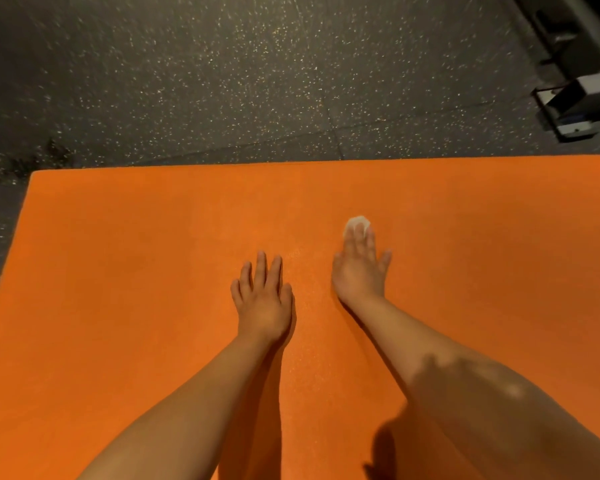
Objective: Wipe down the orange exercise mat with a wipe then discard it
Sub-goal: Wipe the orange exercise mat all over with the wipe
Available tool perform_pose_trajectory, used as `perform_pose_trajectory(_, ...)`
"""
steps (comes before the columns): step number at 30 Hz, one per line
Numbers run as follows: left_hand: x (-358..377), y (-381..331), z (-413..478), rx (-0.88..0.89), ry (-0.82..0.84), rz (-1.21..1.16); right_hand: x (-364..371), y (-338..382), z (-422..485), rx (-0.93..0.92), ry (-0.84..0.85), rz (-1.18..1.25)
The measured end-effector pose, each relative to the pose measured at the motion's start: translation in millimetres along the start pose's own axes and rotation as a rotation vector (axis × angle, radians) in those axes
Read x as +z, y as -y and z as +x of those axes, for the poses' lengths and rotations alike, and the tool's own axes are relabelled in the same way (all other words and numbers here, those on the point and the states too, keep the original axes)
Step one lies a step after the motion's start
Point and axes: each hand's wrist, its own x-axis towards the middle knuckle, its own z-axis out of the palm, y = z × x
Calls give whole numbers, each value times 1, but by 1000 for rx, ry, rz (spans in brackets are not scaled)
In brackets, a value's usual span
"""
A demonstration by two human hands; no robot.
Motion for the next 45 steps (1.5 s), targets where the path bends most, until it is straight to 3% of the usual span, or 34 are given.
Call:
perform_pose_trajectory(3, -2, 0, 2, 1, -20, -28, 7, 24, 1, -9, 4, 36)
perform_pose_trajectory(7, -12, 2, 9, -49, -80, -63, 21, 68, -9, -448, 167, 9)
perform_pose_trajectory(10, -15, 1, 12, -26, -40, 32, 18, 61, 1, -550, 186, -75)
perform_pose_trajectory(12, -17, 1, 13, -26, -24, 55, 13, 43, 8, -464, 119, -94)
perform_pose_trajectory(15, -17, 1, 16, -49, -42, 39, 3, 17, 17, -131, 8, -39)
perform_pose_trajectory(17, -19, -1, 20, -67, -53, 15, 4, 20, 18, -14, 1, 5)
perform_pose_trajectory(19, -21, -4, 27, -70, -68, 4, 8, 38, 15, -58, 19, 63)
perform_pose_trajectory(24, -26, -10, 48, -20, -90, -24, 19, 67, 11, -434, 133, 25)
perform_pose_trajectory(27, -21, -14, 55, 8, 8, 16, 11, 44, 22, -370, 97, -49)
perform_pose_trajectory(31, -15, -15, 57, -10, 18, 54, -10, 6, 41, -36, -40, 32)
perform_pose_trajectory(33, -15, -14, 56, -7, -2, 37, -12, 12, 43, 37, -21, 76)
perform_pose_trajectory(35, -15, -17, 57, -11, -49, 6, -8, 31, 42, -28, 25, 107)
perform_pose_trajectory(38, -17, -25, 64, -62, -129, -36, -2, 58, 42, -278, 140, 70)
perform_pose_trajectory(41, -16, -33, 71, 8, -100, 5, -7, 53, 47, -409, 214, -23)
perform_pose_trajectory(43, -13, -39, 72, 80, -46, 60, -12, 32, 53, -403, 159, -89)
perform_pose_trajectory(45, -12, -39, 73, 71, -25, 89, -19, 9, 63, -250, 77, -67)
